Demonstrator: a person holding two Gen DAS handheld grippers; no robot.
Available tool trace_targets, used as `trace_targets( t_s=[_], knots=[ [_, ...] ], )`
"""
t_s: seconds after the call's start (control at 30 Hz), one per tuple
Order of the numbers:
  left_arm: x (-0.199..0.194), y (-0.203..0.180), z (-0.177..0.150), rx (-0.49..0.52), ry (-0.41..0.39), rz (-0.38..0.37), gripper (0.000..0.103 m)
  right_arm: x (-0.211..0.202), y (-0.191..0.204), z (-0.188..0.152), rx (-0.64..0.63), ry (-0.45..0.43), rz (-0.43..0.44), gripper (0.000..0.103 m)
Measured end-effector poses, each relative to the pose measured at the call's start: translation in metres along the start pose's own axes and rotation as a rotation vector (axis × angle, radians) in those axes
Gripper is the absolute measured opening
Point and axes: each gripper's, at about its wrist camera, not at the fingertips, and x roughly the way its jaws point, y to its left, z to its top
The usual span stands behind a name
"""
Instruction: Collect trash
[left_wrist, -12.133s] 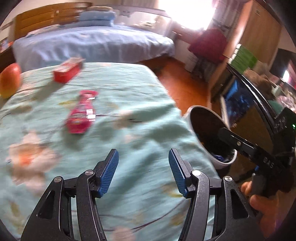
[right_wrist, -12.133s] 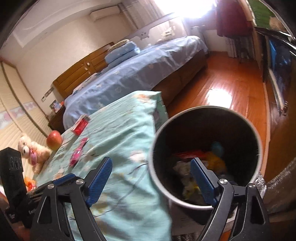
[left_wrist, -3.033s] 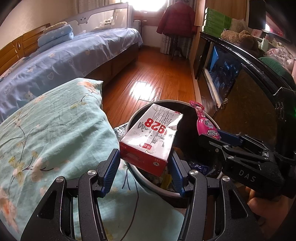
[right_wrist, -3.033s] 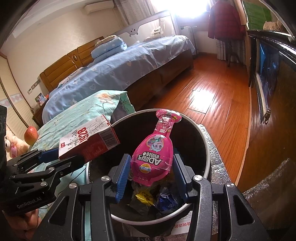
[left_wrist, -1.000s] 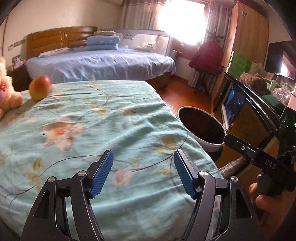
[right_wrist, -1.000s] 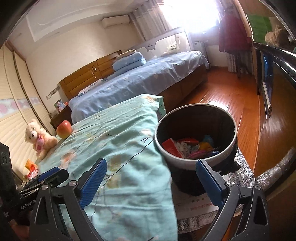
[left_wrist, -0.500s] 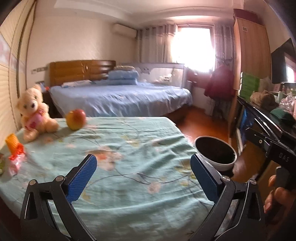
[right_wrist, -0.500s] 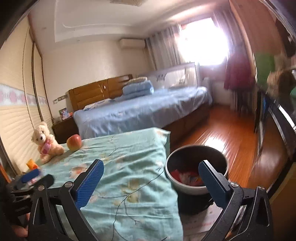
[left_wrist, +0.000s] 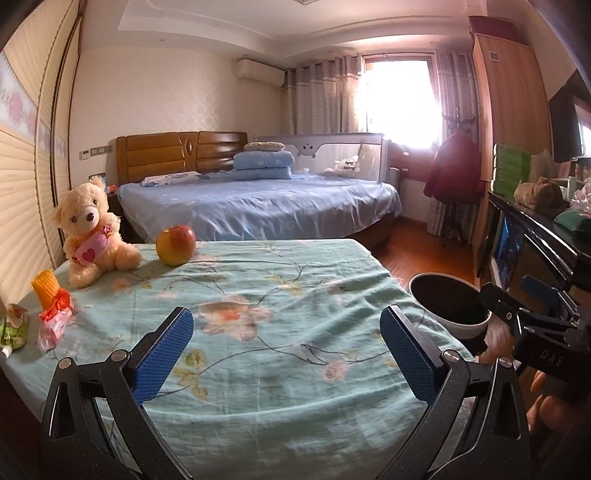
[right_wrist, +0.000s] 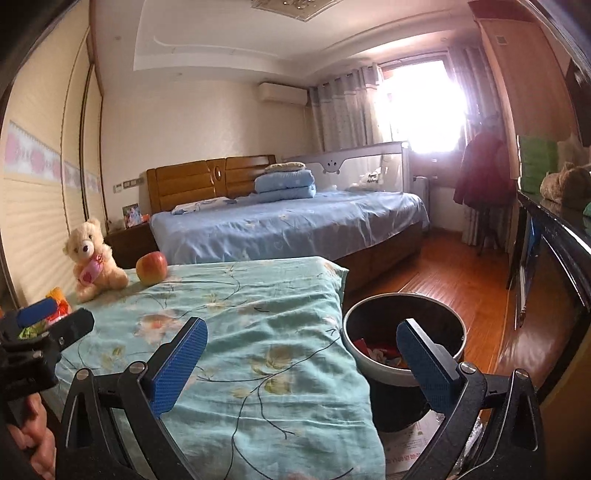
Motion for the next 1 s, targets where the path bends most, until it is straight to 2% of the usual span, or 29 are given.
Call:
trace_targets(
  t_s=[0.27,1.0],
  knots=[
    [0.0008,0.0015,-0.0008,0.004,0.009,0.030,0.103,0.0000,0.0008,-0.0016,-0.004,0.001,0.000,0.103],
    [-0.0021,-0.0029,-0.0005,0.018,-0.008,0.050,0.103,-0.0014,0.0029,-0.0004,-0.010,0.003,0.017,0.103]
  ],
)
